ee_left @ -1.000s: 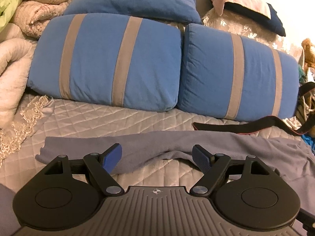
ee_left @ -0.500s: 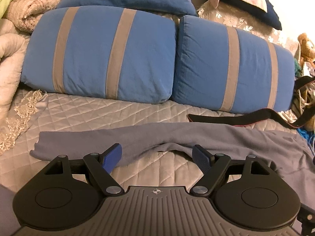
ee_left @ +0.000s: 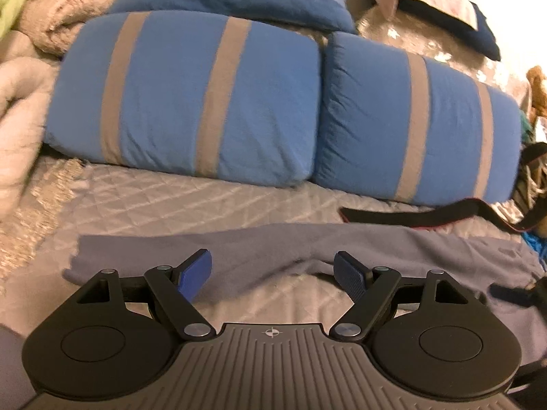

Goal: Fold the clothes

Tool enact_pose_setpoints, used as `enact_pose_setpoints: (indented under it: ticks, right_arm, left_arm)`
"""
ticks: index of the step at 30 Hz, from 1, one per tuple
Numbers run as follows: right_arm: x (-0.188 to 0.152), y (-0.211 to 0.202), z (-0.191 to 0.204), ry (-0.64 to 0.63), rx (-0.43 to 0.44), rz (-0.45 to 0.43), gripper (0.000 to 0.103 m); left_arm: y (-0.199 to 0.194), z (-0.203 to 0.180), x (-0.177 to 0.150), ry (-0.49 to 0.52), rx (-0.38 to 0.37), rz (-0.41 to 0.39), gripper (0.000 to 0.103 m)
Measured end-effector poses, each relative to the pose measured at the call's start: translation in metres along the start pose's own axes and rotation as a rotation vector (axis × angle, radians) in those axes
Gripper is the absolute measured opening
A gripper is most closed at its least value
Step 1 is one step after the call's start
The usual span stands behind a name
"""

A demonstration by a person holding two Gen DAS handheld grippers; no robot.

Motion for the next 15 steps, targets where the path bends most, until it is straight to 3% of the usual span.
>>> enact_pose_setpoints:
  ticks: [12,15]
  right_arm:
    - [0.023,0.096,0.017,-0.204,-0.025,0.111,0.059]
    - [0.026,0.112,0.012,-0.195,-0.023,0.128,0.042]
  left_arm:
    - [0.013,0.065,0.012,-0.164,0.073,0.055,0.078]
    - [0.014,0.074,0.013,-0.164,0.085,0.057,0.078]
Point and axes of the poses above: each gripper's, at about its wrist camera, not at the fingertips, and y roughly the way its jaws point, z to its left, x to its top, the point moved 2 cm from there along y, roughly the way its jaws point, and after that the axes turned 13 degrees about x, right-handed, at the moved point
